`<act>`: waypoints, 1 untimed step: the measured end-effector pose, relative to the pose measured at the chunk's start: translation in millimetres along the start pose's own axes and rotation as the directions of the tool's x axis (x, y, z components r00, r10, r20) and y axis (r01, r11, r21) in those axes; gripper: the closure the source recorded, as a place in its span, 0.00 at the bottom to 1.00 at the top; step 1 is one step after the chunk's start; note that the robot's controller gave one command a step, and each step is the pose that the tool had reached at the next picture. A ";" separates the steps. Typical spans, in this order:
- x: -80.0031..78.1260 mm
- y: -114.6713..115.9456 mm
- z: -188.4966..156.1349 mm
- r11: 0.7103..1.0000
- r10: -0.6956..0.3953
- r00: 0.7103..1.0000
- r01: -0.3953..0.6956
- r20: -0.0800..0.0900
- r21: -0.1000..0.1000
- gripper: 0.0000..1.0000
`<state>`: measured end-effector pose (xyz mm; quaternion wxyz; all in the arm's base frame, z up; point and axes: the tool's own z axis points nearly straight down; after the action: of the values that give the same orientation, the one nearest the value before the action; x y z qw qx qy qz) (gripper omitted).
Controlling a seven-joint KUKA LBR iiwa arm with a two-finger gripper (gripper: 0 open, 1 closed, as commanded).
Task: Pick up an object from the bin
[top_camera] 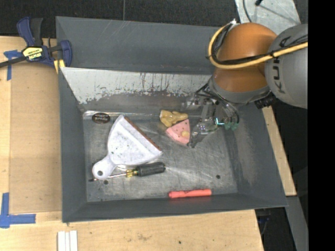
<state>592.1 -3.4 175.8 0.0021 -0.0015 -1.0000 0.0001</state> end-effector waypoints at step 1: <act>-0.5 0.0 -2.0 1.000 0.000 1.000 0.000 0.003 0.000 0.00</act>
Offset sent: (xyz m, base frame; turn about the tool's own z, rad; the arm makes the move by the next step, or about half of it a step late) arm 0.0113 0.0036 0.0443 -0.0178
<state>592.7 -3.5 177.8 0.0005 -0.0015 -1.0000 0.0001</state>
